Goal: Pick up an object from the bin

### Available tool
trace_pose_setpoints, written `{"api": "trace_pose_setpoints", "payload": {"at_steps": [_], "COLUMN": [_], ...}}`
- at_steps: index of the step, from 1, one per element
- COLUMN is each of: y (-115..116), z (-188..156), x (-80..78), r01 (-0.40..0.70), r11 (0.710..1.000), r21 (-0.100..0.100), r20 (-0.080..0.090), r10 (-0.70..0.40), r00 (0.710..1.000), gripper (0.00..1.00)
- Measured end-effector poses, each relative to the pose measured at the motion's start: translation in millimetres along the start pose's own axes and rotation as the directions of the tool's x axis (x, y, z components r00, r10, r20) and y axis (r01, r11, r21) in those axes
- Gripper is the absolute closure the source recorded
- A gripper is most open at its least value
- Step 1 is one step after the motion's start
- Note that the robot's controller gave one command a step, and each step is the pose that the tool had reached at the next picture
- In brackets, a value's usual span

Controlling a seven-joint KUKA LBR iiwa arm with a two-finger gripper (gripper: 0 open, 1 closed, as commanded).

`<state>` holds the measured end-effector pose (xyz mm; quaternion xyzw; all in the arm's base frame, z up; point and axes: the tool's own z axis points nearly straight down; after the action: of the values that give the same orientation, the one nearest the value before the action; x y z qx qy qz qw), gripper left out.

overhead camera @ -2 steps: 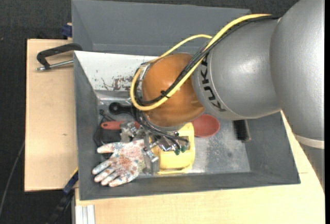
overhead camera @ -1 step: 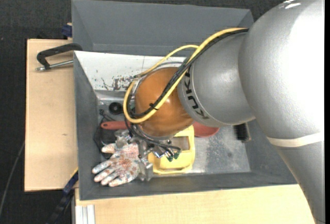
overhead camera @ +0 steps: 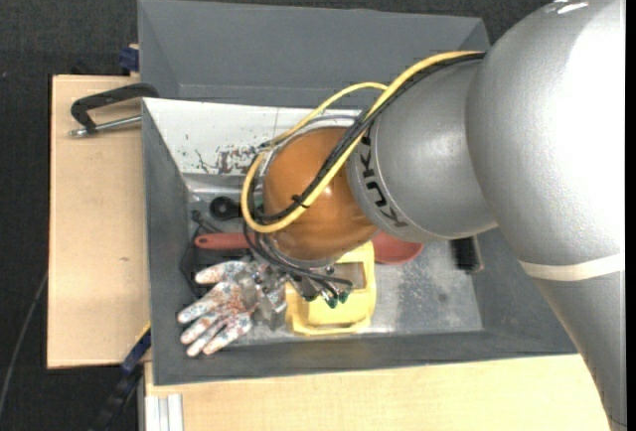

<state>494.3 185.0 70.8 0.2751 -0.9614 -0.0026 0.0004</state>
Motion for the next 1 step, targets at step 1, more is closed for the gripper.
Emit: {"api": "trace_pose_setpoints", "payload": {"at_steps": [1], "y": [0.0], "z": [0.0], "x": [0.0], "r01": [0.0], "r11": [1.0], "r21": [0.0], "r20": [0.0], "r10": [0.0], "r00": [1.0], "gripper": [1.0]}}
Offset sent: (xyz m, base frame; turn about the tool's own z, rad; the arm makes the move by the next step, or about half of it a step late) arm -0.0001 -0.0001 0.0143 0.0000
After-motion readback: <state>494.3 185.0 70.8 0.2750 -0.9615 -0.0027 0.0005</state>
